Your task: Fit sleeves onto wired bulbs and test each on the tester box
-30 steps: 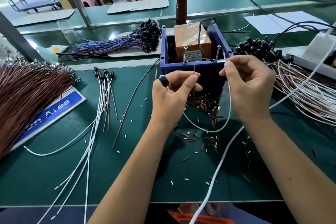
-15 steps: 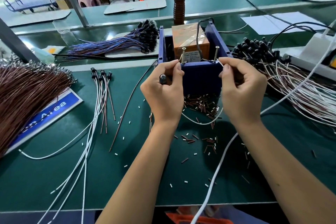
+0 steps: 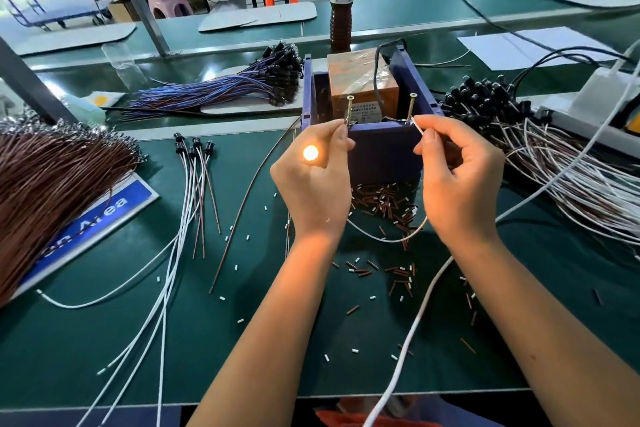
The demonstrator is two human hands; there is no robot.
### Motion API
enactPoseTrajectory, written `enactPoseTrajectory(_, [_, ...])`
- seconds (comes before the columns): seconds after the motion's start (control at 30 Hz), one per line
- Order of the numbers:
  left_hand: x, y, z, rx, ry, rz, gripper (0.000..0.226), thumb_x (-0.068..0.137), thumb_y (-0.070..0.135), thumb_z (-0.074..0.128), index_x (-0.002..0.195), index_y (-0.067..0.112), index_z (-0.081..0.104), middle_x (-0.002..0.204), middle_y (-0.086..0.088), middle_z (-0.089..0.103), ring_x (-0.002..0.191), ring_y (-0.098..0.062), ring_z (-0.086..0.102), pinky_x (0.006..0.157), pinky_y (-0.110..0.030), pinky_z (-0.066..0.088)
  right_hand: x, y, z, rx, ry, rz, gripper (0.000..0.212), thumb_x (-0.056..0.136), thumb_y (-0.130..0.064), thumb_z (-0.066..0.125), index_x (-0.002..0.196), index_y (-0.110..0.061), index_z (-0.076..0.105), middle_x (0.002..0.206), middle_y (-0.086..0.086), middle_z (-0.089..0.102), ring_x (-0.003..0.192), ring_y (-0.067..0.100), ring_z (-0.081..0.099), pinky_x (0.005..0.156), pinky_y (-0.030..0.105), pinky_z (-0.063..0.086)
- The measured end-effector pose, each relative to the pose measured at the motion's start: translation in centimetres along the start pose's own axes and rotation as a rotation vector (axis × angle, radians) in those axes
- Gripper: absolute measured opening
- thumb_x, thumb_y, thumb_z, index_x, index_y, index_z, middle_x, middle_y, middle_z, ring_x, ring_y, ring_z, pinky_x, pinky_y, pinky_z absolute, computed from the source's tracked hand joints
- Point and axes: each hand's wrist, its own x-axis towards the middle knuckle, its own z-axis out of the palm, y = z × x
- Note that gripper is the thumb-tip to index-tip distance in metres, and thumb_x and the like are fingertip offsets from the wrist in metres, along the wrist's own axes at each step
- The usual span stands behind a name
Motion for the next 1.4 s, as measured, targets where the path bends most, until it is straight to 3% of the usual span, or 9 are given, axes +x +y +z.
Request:
enactPoseTrajectory(0.17, [-0.7,1.8,0.3,-0.201,0.044,0.031,0.007,0.096,0.002,0.069,0.093,0.007,0.074,0.074,0.000,0.073,0.067,-0.017,0.070,0.064,-0.028,0.053,0.0,-0.3,-1.1,0.071,0.052,0.027,0.019,0.101,-0.006,0.057,0.114,-0.010,0.071,0.081,0.001,0.066,0.070,0.015,0.064,0.065,0.029,0.053])
enactPoseTrajectory(0.43, [-4.1,10.6,11.0,-0.637,-0.385,-0.320,0.009,0.094,-0.001,0.069,0.087,0.003,0.073,0.068,-0.004,0.073,0.063,-0.011,0.070,0.065,-0.020,0.055,4.4,0.3,-14.0,-0.126,0.283,0.163,0.020,0.090,-0.020,0.061,0.095,-0.029,0.078,0.072,-0.005,0.072,0.053,0.015,0.064,0.049,0.028,0.049])
enactPoseTrajectory(0.63, [-9.9,12.3,20.1,-0.467,-0.952,-0.786,0.018,0.099,0.012,0.060,0.083,0.012,0.069,0.083,-0.011,0.077,0.044,-0.010,0.049,0.057,-0.028,0.035,6.2,1.7,-23.8,-0.380,0.360,0.515,0.036,0.083,-0.027,0.054,0.108,-0.033,0.080,0.102,-0.007,0.075,0.091,0.014,0.069,0.092,0.036,0.056])
enactPoseTrajectory(0.73, [-11.0,11.2,22.7,-0.351,-0.956,-0.885,0.019,0.099,0.009,0.053,0.093,0.010,0.070,0.104,-0.016,0.075,0.073,-0.024,0.052,0.070,-0.037,0.041,5.8,2.0,-25.0,-0.751,0.173,0.518,0.043,0.093,-0.021,0.060,0.135,-0.021,0.069,0.133,0.012,0.066,0.120,0.030,0.060,0.110,0.042,0.045])
enactPoseTrajectory(0.87, [-10.6,10.5,24.1,-0.495,-0.857,-1.044,0.030,0.109,0.009,0.039,0.093,0.009,0.064,0.084,-0.006,0.066,0.058,-0.011,0.060,0.055,-0.022,0.049,4.9,2.2,-22.8,-0.849,-0.046,0.363,0.035,0.098,-0.020,0.063,0.132,-0.021,0.071,0.137,0.009,0.066,0.129,0.032,0.057,0.108,0.045,0.045])
enactPoseTrajectory(1.0, [-9.8,9.9,24.5,-0.549,-0.759,-0.934,0.032,0.111,0.011,0.039,0.092,0.014,0.065,0.085,-0.003,0.066,0.078,-0.015,0.065,0.075,-0.025,0.055,4.5,2.9,-19.4,-0.732,-0.273,0.241,0.042,0.098,-0.013,0.065,0.139,-0.022,0.064,0.129,0.005,0.072,0.118,0.027,0.065,0.098,0.032,0.047])
enactPoseTrajectory(1.13, [-9.1,8.9,23.7,-0.530,-0.796,-0.737,0.033,0.112,0.016,0.040,0.122,0.008,0.070,0.108,-0.008,0.072,0.095,-0.018,0.069,0.086,-0.028,0.059,5.0,4.0,-17.9,-0.740,-0.235,0.193,0.044,0.091,-0.010,0.069,0.134,-0.021,0.067,0.114,0.010,0.075,0.104,0.032,0.069,0.089,0.033,0.053])
enactPoseTrajectory(1.27, [-8.1,6.9,23.4,-0.318,-0.818,-0.371,0.030,0.109,0.021,0.050,0.123,0.008,0.073,0.117,-0.014,0.073,0.113,-0.028,0.067,0.104,-0.047,0.051,5.7,4.6,-17.5,-0.634,-0.118,0.191,0.018,0.099,-0.015,0.062,0.107,-0.014,0.079,0.092,0.012,0.077,0.086,0.034,0.069,0.078,0.043,0.055])
enactPoseTrajectory(1.4, [-7.0,6.4,23.1,-0.267,-0.789,-0.385,0.030,0.109,0.020,0.049,0.118,0.010,0.076,0.116,-0.010,0.074,0.112,-0.025,0.068,0.103,-0.046,0.052,5.9,4.8,-16.4,-0.516,-0.243,0.225,0.021,0.103,-0.009,0.055,0.108,-0.006,0.076,0.101,0.012,0.075,0.095,0.029,0.067,0.086,0.042,0.051])
